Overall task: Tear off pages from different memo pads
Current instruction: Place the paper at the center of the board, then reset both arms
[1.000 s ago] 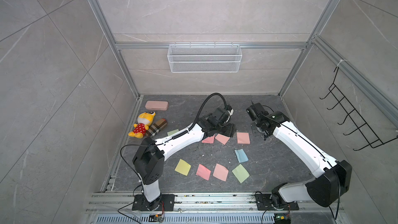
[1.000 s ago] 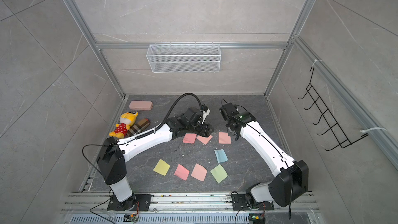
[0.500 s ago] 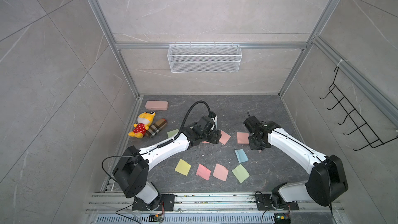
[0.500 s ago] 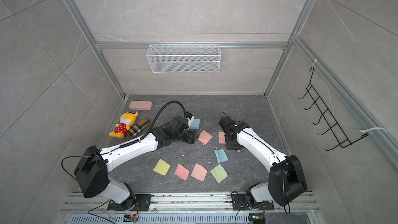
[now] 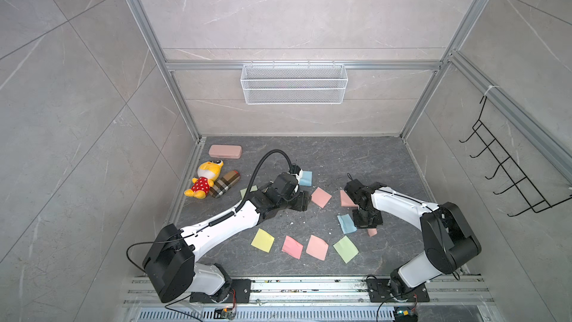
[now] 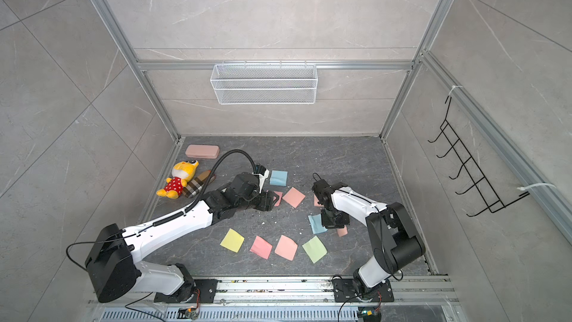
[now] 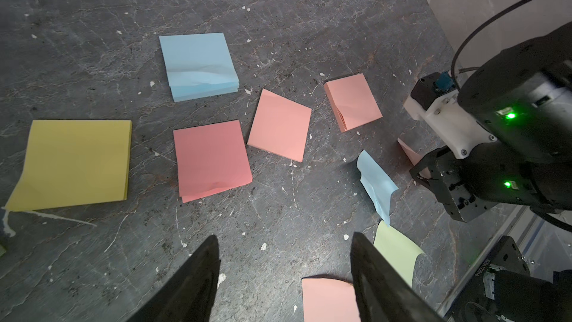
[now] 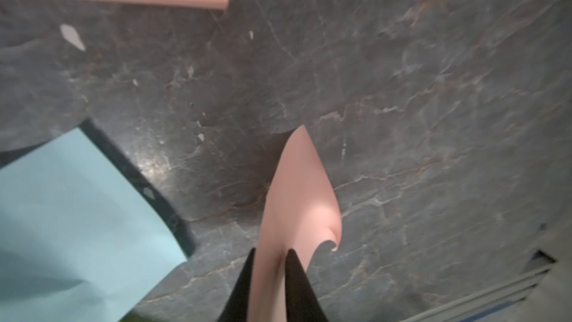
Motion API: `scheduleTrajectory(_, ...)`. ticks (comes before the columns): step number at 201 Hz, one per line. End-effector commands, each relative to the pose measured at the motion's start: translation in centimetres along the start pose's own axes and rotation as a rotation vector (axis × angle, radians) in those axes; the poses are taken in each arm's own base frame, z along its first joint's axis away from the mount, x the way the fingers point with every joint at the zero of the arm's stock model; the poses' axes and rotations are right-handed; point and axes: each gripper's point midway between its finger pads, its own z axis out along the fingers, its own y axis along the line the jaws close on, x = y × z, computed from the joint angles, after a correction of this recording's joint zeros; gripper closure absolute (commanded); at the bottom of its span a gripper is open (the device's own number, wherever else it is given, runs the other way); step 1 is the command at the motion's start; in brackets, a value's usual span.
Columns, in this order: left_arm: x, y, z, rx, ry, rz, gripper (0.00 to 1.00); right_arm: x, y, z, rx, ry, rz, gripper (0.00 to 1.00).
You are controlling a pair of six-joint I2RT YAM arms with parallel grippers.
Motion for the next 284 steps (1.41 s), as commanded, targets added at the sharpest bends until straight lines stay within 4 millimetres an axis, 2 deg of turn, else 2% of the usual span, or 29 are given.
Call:
scheduleTrajectory(1,-1.2,0.7,-1.8,-0.026,-0.065,-0.025,0.32,0.2,1.2,0.4,-0.057,0.028,0.005,0.66)
scheduleTrajectory(33,-1.0,1.7,-3.1,-0.062,-0.089,-0.037,0.31,-0.1,1.1,0.5,-0.064,0.027,0.026,0.54)
scheduleTrajectory(51,-0.8,2.3,-4.0,-0.083,-0.09,-0.04,0.31,0.0,2.4,0.0,-0.167,0.031,0.034,0.45)
scheduleTrajectory(62,-0.8,2.6,-4.6,-0.088,-0.092,-0.046,0.31,0.4,3.4,-1.0,-0.251,0.049,0.019,0.38)
scheduleTrajectory(75,-0.5,3.0,-5.5,-0.087,-0.09,-0.059,0.3,0.4,3.3,-2.9,-0.288,0.03,0.012,0.34)
scheduleTrajectory(93,0.0,3.8,-7.2,-0.099,-0.11,-0.062,0.29,-0.6,1.3,-6.8,-0.27,-0.08,0.03,0.33)
scheduleTrajectory(105,0.0,4.7,-8.4,-0.124,-0.155,-0.05,0.28,-2.2,0.1,-10.1,-0.27,-0.209,0.062,0.33)
scheduleTrajectory(116,0.0,5.7,-9.2,-0.155,-0.219,0.003,0.26,-4.1,0.0,-13.1,-0.313,-0.359,0.086,0.33)
scheduleTrajectory(124,-0.1,6.8,-9.7,-0.202,-0.287,0.066,0.24,-5.7,-0.3,-14.6,-0.333,-0.469,0.11,0.31)
scheduleTrajectory(134,-0.5,8.5,-10.5,-0.296,-0.382,0.148,0.23,-7.6,-1.2,-15.4,-0.294,-0.6,0.136,0.29)
scheduleTrajectory(143,-0.9,10.9,-11.3,-0.443,-0.466,0.214,0.16,-9.5,-1.7,-15.5,-0.241,-0.719,0.097,0.27)
scheduleTrajectory(155,-1.6,14.4,-12.7,-0.664,-0.553,0.244,0.08,-11.9,-2.0,-14.5,-0.15,-0.852,0.041,0.24)
scheduleTrajectory(167,-1.9,17.7,-13.2,-0.799,-0.571,0.228,0.07,-13.6,-5.2,-14.1,-0.023,-0.94,0.188,0.19)
scheduleTrajectory(188,-1.2,22.9,-13.3,-0.91,-0.585,0.125,0.06,-15.2,-6.5,-13.5,-0.023,-1.106,0.24,0.18)
scheduleTrajectory(206,0.4,26.3,-13.6,-0.996,-0.584,0.075,0.05,-15.0,-8.1,-11.9,0.078,-1.1,0.279,0.18)
scheduleTrajectory(227,2.2,28.1,-12.5,-0.953,-0.586,0.036,0.05,-14.7,-9.1,-10.0,0.097,-1.115,0.331,0.18)
scheduleTrajectory(245,2.8,29.1,-11.2,-0.9,-0.582,0.009,0.04,-14.7,-8.3,-8.8,0.052,-1.159,0.248,0.2)
scheduleTrajectory(257,2.2,29.4,-10.6,-0.874,-0.599,0.012,0.04,-14.4,-7.9,-8.3,0.039,-1.193,0.233,0.2)
scheduleTrajectory(264,1.7,29.0,-9.6,-0.818,-0.593,0.04,0.03,-14.4,-7.8,-8.1,0.031,-1.214,0.225,0.2)
scheduleTrajectory(284,1.0,29.0,-8.3,-0.776,-0.545,0.118,0.04,-14.7,-7.7,-8.5,0.006,-1.28,0.214,0.2)
